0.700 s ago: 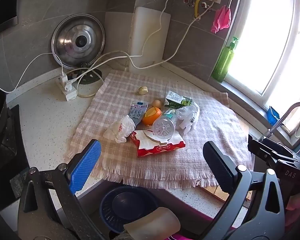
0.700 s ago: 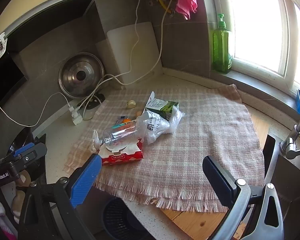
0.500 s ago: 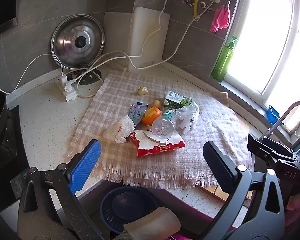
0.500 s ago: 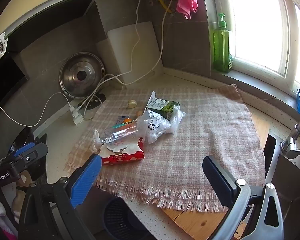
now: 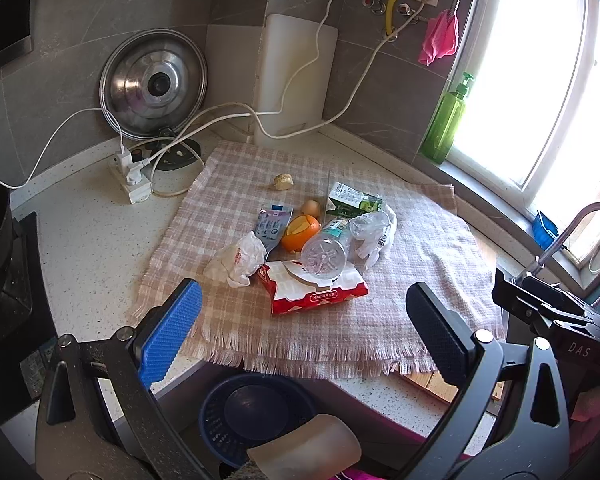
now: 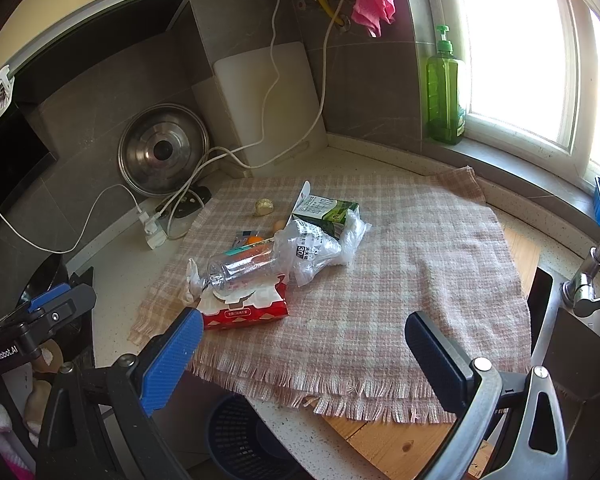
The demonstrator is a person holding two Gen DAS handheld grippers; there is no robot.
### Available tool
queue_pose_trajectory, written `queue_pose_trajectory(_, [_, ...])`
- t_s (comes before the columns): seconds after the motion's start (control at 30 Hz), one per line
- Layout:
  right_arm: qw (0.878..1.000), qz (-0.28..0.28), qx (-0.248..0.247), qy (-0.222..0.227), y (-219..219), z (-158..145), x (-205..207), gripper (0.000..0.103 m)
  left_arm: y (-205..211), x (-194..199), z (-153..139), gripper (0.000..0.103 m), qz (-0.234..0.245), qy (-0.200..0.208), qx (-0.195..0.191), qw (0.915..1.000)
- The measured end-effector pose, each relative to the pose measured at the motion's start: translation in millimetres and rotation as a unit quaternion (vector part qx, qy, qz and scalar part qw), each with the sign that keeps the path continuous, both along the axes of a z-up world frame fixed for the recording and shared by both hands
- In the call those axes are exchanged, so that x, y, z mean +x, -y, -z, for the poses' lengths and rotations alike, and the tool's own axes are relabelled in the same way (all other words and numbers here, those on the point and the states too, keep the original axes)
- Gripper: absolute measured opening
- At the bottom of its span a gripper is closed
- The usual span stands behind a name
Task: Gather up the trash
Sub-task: 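Move both tools toward the trash items on the pink cloth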
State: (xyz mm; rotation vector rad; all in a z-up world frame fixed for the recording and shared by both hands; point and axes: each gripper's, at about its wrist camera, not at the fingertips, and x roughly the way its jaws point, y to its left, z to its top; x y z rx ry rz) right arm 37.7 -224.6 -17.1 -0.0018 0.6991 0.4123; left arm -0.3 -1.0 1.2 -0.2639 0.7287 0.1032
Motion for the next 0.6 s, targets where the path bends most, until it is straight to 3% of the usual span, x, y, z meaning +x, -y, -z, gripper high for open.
queue_pose_trajectory(0.6, [1.0, -0.001, 0.0, -0.003, -3.8, 3.3, 2.0, 0.102, -0.1, -0.8, 1.0, 0.103, 0.0, 0.001, -0.001, 1.0])
